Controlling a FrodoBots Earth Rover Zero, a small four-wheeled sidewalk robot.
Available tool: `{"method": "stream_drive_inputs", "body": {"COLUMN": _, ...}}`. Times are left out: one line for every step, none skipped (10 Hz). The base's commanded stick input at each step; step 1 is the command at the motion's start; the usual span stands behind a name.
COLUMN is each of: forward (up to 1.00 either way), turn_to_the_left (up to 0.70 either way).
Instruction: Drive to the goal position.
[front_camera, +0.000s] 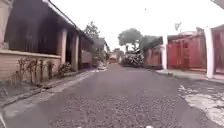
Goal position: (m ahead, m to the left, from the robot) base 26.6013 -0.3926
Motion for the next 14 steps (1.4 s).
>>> {"method": "stream_drive_inputs", "body": {"forward": 1.0, "turn_to_the_left": -0.25}}
{"method": "stream_drive_inputs", "body": {"forward": 1.0, "turn_to_the_left": -0.1}}
{"method": "stream_drive_inputs", "body": {"forward": 1.0, "turn_to_the_left": 0.0}}
{"method": "stream_drive_inputs", "body": {"forward": 1.0, "turn_to_the_left": 0.0}}
{"method": "stream_drive_inputs", "body": {"forward": 1.0, "turn_to_the_left": 0.0}}
{"method": "stream_drive_inputs", "body": {"forward": 1.0, "turn_to_the_left": 0.0}}
{"method": "stream_drive_inputs", "body": {"forward": 1.0, "turn_to_the_left": 0.0}}
{"method": "stream_drive_inputs", "body": {"forward": 1.0, "turn_to_the_left": 0.02}}
{"method": "stream_drive_inputs", "body": {"forward": 1.0, "turn_to_the_left": 0.16}}
{"method": "stream_drive_inputs", "body": {"forward": 1.0, "turn_to_the_left": 0.4}}
{"method": "stream_drive_inputs", "body": {"forward": 1.0, "turn_to_the_left": 0.4}}
{"method": "stream_drive_inputs", "body": {"forward": 1.0, "turn_to_the_left": 0.16}}
{"method": "stream_drive_inputs", "body": {"forward": 1.0, "turn_to_the_left": 0.0}}
{"method": "stream_drive_inputs", "body": {"forward": 1.0, "turn_to_the_left": 0.0}}
